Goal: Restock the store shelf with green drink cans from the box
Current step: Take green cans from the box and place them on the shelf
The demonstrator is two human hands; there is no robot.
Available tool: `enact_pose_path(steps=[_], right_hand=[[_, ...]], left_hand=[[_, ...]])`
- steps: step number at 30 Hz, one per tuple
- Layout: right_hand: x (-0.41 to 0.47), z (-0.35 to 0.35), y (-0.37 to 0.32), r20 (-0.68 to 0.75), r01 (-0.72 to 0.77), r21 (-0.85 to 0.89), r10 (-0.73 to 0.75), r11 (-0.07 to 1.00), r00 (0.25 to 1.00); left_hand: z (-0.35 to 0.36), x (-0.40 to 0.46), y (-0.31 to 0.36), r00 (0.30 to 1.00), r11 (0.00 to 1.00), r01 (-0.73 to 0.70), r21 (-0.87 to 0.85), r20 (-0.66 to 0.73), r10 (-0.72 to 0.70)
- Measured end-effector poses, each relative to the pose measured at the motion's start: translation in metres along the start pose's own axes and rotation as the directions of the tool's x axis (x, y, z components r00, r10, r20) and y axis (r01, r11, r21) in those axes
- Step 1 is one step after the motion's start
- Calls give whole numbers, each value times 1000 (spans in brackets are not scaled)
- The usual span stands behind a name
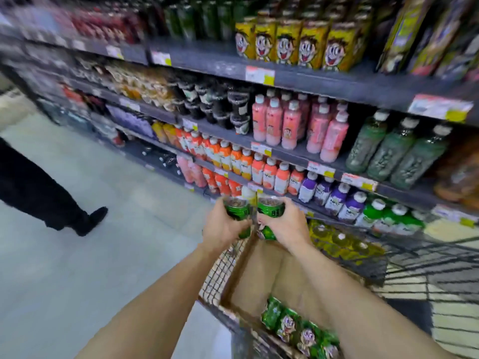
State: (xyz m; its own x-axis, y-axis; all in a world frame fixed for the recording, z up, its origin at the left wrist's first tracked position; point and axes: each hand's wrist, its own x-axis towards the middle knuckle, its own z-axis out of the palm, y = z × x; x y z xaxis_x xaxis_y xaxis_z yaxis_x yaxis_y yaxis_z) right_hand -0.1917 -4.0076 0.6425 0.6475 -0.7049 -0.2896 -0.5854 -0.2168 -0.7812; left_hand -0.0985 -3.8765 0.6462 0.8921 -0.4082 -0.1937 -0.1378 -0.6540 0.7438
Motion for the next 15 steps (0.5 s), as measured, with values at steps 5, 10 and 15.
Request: enact_pose_path(steps=[5,10,15], right_hand=[[-9,-15,-74,-9,182,-31,-182,983,983],[-15,-18,-140,-19,328,41,-327,944,945],[-10,5,-199,-53,457,38,-455,888,889]], left_hand=[[-70,9,38,985,994,-101,-52,-147,92],[-134,18,63,956,984,-172,-56,-249,153],[-195,31,70,932,972,-219,-80,-311,184]])
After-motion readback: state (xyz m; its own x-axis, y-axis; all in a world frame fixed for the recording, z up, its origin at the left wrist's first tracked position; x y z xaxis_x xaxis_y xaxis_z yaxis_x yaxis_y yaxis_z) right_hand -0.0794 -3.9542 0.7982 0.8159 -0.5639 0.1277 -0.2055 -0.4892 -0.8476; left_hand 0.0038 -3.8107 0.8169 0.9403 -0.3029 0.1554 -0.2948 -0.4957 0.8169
